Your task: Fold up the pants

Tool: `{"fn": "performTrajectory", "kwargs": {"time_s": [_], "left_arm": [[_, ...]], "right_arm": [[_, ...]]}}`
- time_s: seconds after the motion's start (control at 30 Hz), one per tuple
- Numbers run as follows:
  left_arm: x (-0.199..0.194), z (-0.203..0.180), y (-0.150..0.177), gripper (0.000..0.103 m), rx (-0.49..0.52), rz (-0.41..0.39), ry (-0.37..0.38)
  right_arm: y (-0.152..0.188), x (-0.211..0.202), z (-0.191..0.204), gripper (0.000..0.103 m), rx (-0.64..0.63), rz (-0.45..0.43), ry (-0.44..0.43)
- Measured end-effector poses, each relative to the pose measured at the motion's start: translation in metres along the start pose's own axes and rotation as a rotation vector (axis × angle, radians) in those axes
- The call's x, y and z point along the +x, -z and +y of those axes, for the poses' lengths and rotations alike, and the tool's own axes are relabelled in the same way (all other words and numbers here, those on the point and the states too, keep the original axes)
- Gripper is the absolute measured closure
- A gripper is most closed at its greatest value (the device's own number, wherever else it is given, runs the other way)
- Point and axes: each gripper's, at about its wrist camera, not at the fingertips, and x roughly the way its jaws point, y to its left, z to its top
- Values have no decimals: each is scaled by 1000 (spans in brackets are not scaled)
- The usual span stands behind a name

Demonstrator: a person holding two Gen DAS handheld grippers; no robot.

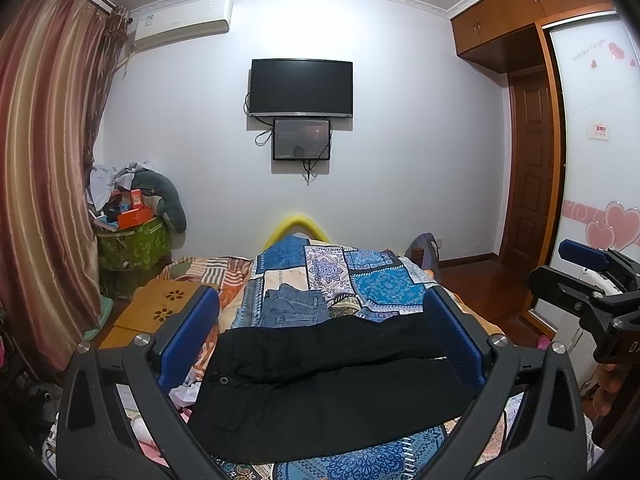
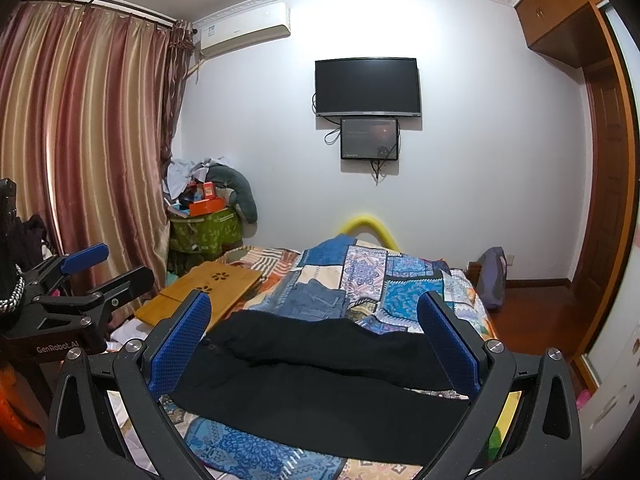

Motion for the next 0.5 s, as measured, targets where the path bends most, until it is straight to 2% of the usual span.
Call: {"fn": "performTrajectory", "kwargs": {"time_s": [0.5], "left_arm": [[0,-2,-3,0,0,0,1]], "right_arm": [[-2,-2,3,0,6,1,-1]]}}
